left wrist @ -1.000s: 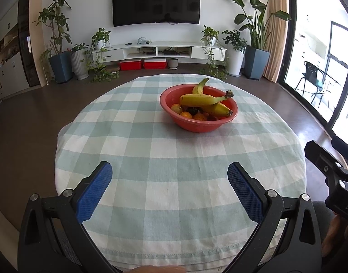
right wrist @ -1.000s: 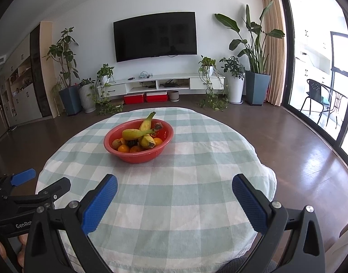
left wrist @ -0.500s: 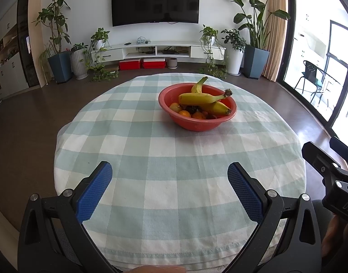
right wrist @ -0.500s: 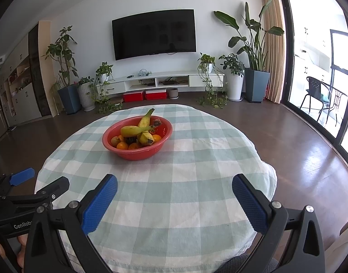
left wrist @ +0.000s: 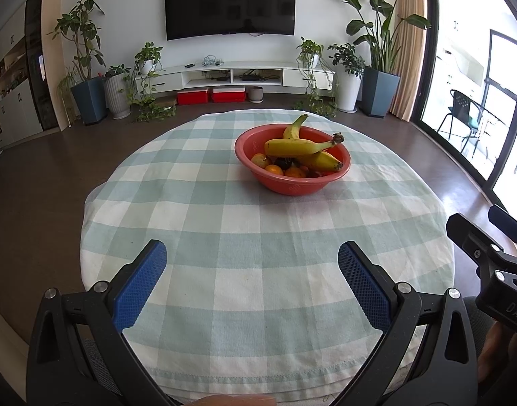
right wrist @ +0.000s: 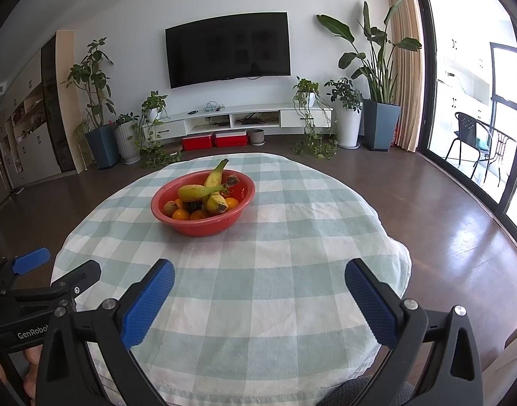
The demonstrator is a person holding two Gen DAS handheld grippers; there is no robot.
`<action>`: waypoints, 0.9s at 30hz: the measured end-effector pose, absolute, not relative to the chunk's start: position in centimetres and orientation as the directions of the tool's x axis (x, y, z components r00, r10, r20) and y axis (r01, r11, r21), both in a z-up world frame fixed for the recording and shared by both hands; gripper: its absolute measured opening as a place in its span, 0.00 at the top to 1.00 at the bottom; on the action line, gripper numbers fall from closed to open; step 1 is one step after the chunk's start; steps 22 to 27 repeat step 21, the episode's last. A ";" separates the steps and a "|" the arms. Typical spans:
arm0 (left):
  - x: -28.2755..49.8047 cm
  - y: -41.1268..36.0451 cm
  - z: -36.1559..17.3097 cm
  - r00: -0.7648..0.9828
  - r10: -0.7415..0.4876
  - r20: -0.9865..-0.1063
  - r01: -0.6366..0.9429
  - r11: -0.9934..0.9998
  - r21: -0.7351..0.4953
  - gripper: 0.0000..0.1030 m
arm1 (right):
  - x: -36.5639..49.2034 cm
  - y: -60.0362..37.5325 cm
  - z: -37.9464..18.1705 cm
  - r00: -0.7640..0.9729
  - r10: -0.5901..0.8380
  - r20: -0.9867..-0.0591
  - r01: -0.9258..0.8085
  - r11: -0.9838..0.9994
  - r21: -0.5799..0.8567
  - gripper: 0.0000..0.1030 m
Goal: Organize fruits
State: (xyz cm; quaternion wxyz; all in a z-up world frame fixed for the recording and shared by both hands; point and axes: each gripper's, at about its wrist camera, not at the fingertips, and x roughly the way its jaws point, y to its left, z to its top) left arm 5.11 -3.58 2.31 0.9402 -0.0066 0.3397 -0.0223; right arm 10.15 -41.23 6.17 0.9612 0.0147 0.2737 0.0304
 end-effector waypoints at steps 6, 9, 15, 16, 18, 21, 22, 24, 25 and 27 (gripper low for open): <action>5.1 -3.6 2.3 0.768 -0.047 -0.639 0.037 0.999 -0.028 0.00 | 10.1 -41.2 6.2 0.848 0.067 -0.526 -0.051 0.998 0.045 0.00; 5.1 -3.6 2.4 0.768 -0.047 -0.639 0.038 0.999 -0.028 0.00 | 10.1 -41.2 6.3 0.848 0.068 -0.526 -0.051 0.998 0.046 0.00; 4.8 -3.7 2.0 0.773 -0.042 -0.633 0.034 0.999 -0.024 0.00 | 10.0 -41.4 5.9 0.844 0.067 -0.532 -0.050 0.998 0.045 0.00; 4.7 -3.8 2.0 0.779 -0.038 -0.626 0.033 0.999 -0.021 0.00 | 9.9 -41.4 5.7 0.843 0.066 -0.534 -0.050 0.998 0.045 0.00; 4.7 -4.0 2.1 0.789 -0.023 -0.614 0.030 1.000 0.002 0.00 | 9.6 -41.5 5.3 0.841 0.062 -0.538 -0.047 0.998 0.042 0.00; 5.0 -4.0 2.1 0.786 -0.036 -0.618 0.042 0.999 -0.005 0.00 | 9.3 -41.8 4.7 0.834 0.061 -0.548 -0.040 0.998 0.049 0.00; 5.0 -4.0 2.1 0.786 -0.036 -0.618 0.042 0.999 -0.005 0.00 | 9.3 -41.8 4.7 0.834 0.061 -0.548 -0.040 0.998 0.049 0.00; 5.0 -4.0 2.1 0.786 -0.036 -0.618 0.042 0.999 -0.005 0.00 | 9.3 -41.8 4.7 0.834 0.061 -0.548 -0.040 0.998 0.049 0.00; 5.0 -4.0 2.1 0.786 -0.036 -0.618 0.042 0.999 -0.005 0.00 | 9.3 -41.8 4.7 0.834 0.061 -0.548 -0.040 0.998 0.049 0.00; 5.0 -4.0 2.1 0.786 -0.036 -0.618 0.042 0.999 -0.005 0.00 | 9.3 -41.8 4.7 0.834 0.061 -0.548 -0.040 0.998 0.049 0.00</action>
